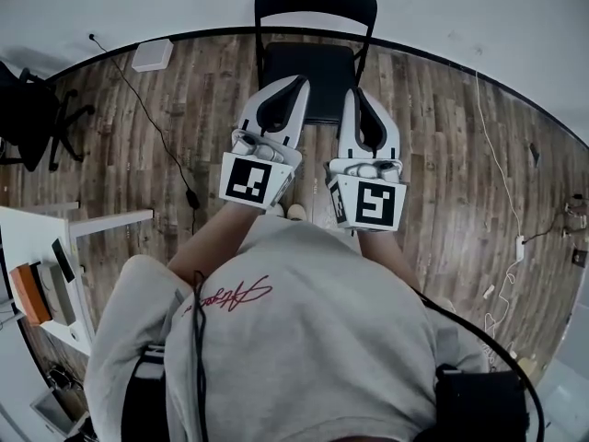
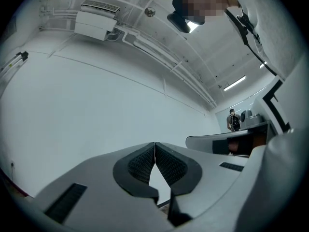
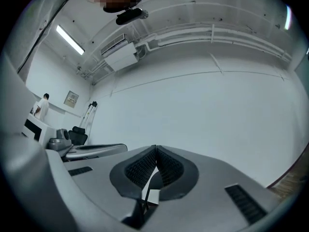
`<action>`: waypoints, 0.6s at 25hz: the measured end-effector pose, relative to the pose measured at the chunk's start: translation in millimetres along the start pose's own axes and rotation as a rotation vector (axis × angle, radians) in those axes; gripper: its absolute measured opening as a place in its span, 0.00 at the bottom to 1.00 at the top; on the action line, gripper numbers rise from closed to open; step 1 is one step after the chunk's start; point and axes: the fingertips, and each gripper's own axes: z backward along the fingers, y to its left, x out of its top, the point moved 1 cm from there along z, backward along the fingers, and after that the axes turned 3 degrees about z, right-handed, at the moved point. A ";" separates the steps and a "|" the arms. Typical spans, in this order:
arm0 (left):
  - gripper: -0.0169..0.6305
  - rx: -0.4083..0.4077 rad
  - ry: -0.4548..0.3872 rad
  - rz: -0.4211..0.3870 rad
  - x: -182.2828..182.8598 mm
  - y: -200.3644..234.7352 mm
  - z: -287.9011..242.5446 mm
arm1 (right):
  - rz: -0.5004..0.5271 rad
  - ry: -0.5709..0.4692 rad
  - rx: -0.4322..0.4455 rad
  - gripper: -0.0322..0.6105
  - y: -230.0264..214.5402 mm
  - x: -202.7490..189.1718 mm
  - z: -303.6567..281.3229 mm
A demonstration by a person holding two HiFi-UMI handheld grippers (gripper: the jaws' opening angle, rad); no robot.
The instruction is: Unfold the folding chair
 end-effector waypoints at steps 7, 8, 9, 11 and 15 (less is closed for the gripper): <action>0.05 0.041 0.009 -0.014 3.6 12.3 8.8 | 0.039 0.004 0.012 0.07 10.9 1.6 2.1; 0.05 0.047 0.014 -0.017 4.1 13.3 9.6 | 0.040 0.008 0.016 0.07 11.8 0.8 2.3; 0.05 0.051 0.019 -0.023 4.5 14.3 10.1 | 0.043 0.012 0.021 0.07 13.2 0.1 2.3; 0.05 0.059 0.027 -0.038 4.5 16.4 11.2 | 0.053 0.017 0.030 0.07 17.4 -0.5 2.6; 0.05 0.077 0.066 -0.037 2.7 17.7 15.5 | 0.057 0.017 0.040 0.07 24.4 -0.2 4.2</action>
